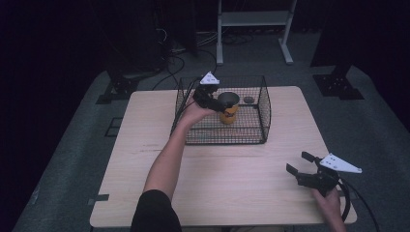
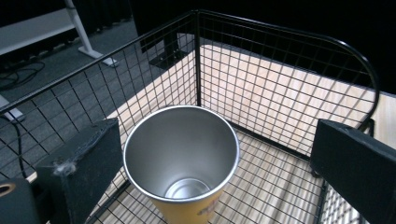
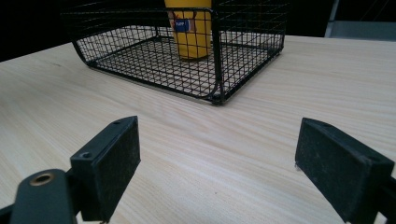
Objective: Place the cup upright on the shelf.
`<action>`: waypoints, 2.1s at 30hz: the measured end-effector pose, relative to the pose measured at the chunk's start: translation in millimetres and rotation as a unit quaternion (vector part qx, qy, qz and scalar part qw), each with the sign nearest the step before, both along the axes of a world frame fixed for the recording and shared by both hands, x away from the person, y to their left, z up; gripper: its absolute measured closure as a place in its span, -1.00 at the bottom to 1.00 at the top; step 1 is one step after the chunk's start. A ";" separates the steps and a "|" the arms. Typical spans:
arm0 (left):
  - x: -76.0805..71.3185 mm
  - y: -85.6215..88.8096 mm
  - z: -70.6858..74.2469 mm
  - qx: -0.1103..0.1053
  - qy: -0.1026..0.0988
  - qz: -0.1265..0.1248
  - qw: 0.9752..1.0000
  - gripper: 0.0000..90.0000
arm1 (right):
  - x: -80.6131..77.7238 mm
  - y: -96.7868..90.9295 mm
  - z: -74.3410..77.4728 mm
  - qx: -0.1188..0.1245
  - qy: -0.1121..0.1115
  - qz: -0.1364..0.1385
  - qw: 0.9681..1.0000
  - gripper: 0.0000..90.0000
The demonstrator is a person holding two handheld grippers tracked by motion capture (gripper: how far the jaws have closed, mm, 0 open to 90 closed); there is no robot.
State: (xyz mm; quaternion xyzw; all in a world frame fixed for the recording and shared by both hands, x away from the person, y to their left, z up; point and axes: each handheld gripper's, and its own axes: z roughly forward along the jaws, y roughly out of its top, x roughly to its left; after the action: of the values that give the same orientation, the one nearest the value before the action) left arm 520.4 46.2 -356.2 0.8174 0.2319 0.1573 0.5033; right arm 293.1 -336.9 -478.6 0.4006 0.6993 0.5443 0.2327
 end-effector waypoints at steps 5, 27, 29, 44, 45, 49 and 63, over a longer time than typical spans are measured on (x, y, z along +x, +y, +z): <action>-8.1 2.4 0.9 -0.005 -0.004 0.000 1.000 -0.95 | 0.0 -0.1 0.0 0.001 0.000 0.000 1.000 -0.71; -45.5 17.4 4.0 -0.035 -0.019 0.004 0.999 -0.95 | 0.0 -0.7 -0.1 0.003 0.000 0.000 1.000 -0.71; -49.2 17.7 3.1 -0.044 -0.017 0.000 0.999 -0.95 | 0.0 -0.6 -0.1 0.002 -0.001 0.001 1.000 -0.71; -87.2 16.0 1.4 -0.054 -0.033 -0.015 0.998 -0.95 | -0.1 -0.2 0.0 0.001 -0.001 0.002 1.000 -0.71; -88.9 16.7 0.3 -0.056 -0.032 -0.016 0.998 -0.95 | -0.1 -0.1 0.0 0.001 -0.001 0.002 1.000 -0.71; -95.2 19.3 -5.4 -0.057 -0.032 -0.010 0.998 -0.95 | -0.1 -0.2 0.0 0.000 -0.001 0.002 1.000 -0.71; -123.1 34.8 -17.0 -0.081 -0.041 0.006 0.996 -0.95 | 0.0 -0.1 0.0 0.002 0.000 0.001 1.000 -0.71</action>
State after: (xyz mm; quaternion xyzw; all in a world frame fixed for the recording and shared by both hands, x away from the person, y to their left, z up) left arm 397.3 81.0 -373.2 0.7655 0.2275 0.1746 0.5760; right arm 293.0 -337.1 -478.6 0.4004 0.6985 0.5460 0.2316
